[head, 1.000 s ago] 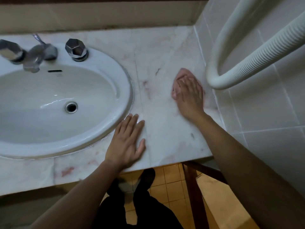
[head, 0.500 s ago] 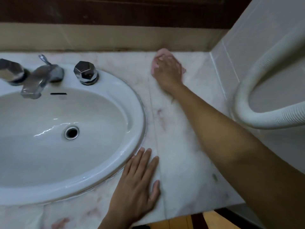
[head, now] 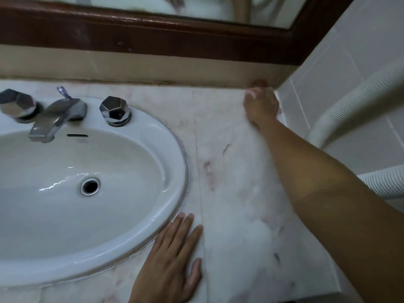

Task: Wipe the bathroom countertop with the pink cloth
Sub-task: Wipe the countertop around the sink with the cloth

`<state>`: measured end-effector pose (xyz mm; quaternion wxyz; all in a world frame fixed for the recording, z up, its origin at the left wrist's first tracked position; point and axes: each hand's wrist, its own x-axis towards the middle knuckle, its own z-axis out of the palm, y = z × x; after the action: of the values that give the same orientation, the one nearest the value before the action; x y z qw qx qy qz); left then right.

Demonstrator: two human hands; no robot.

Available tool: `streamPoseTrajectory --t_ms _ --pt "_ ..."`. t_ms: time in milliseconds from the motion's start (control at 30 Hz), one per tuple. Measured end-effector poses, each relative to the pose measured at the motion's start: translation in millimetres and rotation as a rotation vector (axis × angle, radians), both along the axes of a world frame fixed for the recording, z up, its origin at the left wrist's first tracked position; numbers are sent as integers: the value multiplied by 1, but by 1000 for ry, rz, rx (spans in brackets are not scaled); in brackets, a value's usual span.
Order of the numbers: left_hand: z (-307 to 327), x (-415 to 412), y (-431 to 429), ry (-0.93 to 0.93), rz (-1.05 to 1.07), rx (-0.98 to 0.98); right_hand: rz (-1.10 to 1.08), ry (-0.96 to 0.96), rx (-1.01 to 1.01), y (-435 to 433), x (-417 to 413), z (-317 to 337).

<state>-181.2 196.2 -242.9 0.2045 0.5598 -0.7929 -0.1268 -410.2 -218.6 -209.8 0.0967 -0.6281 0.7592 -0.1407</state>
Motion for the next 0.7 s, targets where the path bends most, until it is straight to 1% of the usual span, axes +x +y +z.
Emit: streamPoseTrajectory --t_ms 33,100,133,200,267,333,367,400,433,467,533,600,633,667,700 --pt "-1 -1 -1 4 6 -7 -98 -21 23 -4 -8 2" --pt "-3 -1 -2 9 12 -21 -227 -56 34 2 5 17" --pt "-4 -1 -3 9 10 -22 -260 -63 40 8 19 23" --pt "-2 -1 -3 11 10 -14 -207 -77 34 26 49 32" --pt "0 -1 -3 -8 5 7 1 -98 0 53 75 30" --pt "4 -2 -1 -14 1 27 327 -83 10 101 100 10" --pt "6 -2 -1 -12 -2 32 473 -73 47 134 109 0" --pt "7 -1 -1 -14 -8 38 583 -64 76 163 109 -6" --pt "9 -1 -1 -17 -13 42 633 -60 79 183 98 -7" --pt "10 -1 0 -18 -12 47 599 -35 50 192 78 -9" --pt "11 0 1 -16 -1 61 334 40 -30 182 19 -13" --pt "11 1 2 -14 5 72 41 43 -8 158 -29 -4" --pt "11 1 2 -14 6 73 -42 35 28 155 -30 0" --pt "10 1 3 -18 4 72 -62 23 29 160 -17 0" --pt "10 1 4 -23 1 71 -15 2 -4 174 4 -2"
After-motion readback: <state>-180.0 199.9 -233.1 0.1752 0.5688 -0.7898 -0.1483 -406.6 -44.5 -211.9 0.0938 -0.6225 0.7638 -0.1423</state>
